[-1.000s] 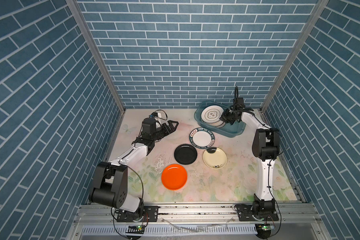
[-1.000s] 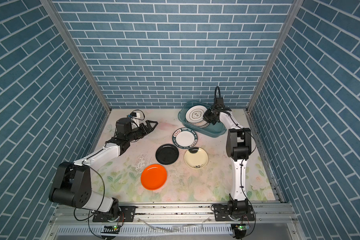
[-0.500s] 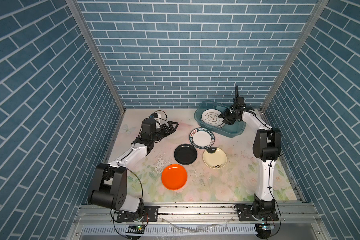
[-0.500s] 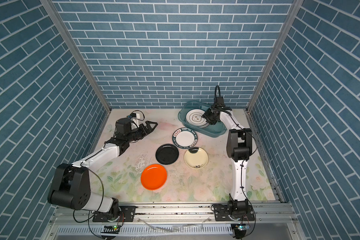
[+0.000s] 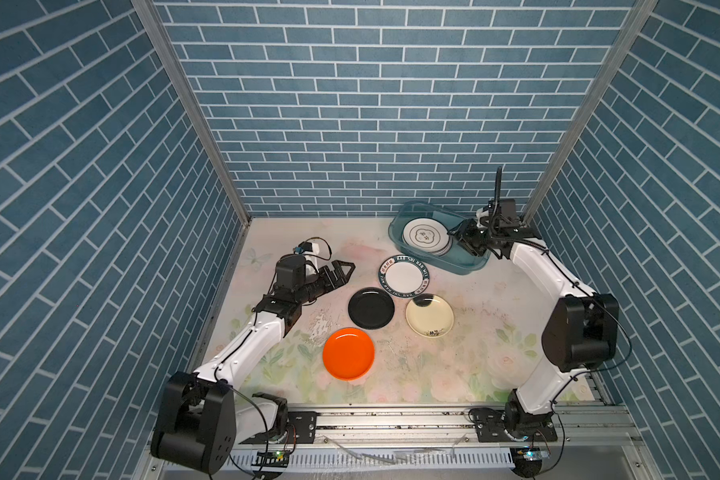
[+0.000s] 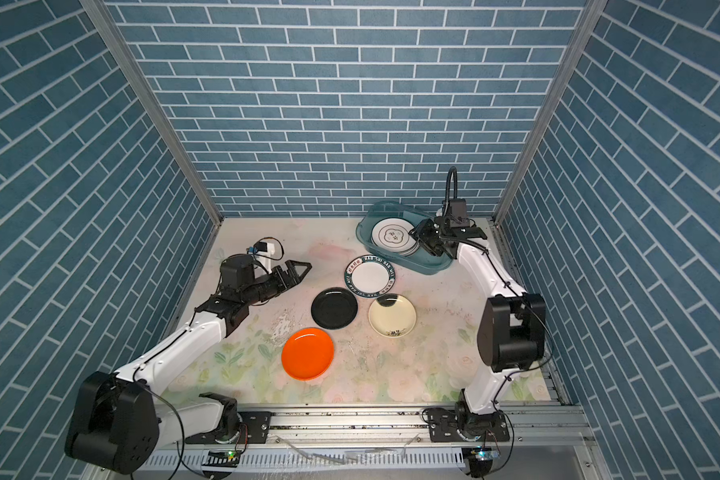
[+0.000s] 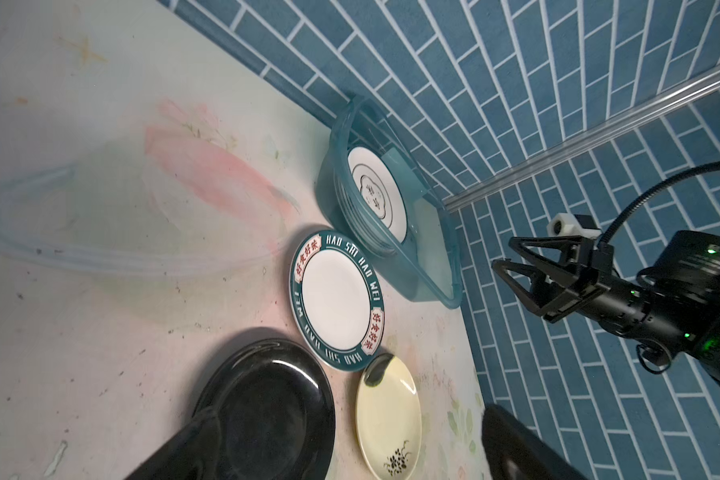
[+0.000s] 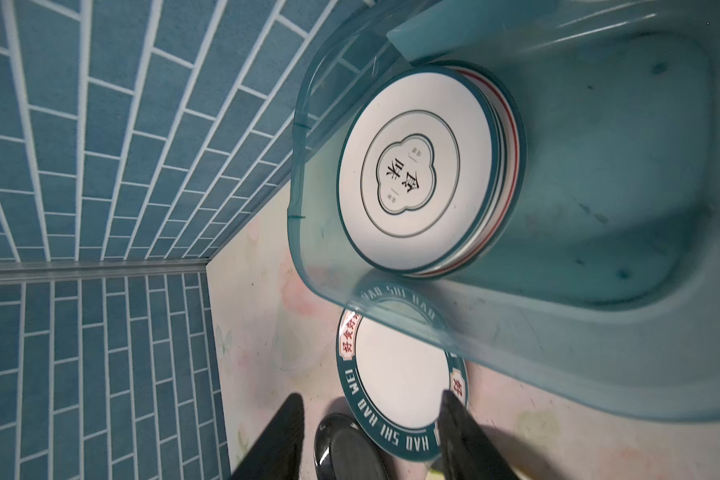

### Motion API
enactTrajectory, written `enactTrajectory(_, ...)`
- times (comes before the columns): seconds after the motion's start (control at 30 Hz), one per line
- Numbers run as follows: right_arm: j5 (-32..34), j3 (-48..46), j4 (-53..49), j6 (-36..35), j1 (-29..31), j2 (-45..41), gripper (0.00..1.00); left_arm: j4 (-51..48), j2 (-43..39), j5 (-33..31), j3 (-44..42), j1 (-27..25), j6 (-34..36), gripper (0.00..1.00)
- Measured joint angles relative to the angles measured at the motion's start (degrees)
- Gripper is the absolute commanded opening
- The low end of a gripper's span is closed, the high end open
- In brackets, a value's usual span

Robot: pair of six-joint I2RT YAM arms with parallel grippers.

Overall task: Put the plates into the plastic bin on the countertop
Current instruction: 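Withdraw the right gripper toward the green-rimmed plate while the left gripper approaches it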

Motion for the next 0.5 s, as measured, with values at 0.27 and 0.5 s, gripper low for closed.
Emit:
enactTrajectory(0.27,-1.25,-20.46,6.64,0.57,0.37,-18.01,0.56,-3.89,-1.99,-0.61,-2.14,-1.66,1.9,1.0)
enactTrajectory(0.5,-3.41,-30.23,10.27,1.4,1.03,-25.88,0.67,-3.02,-2.25,-0.85,-2.47,-2.67,1.84,0.99)
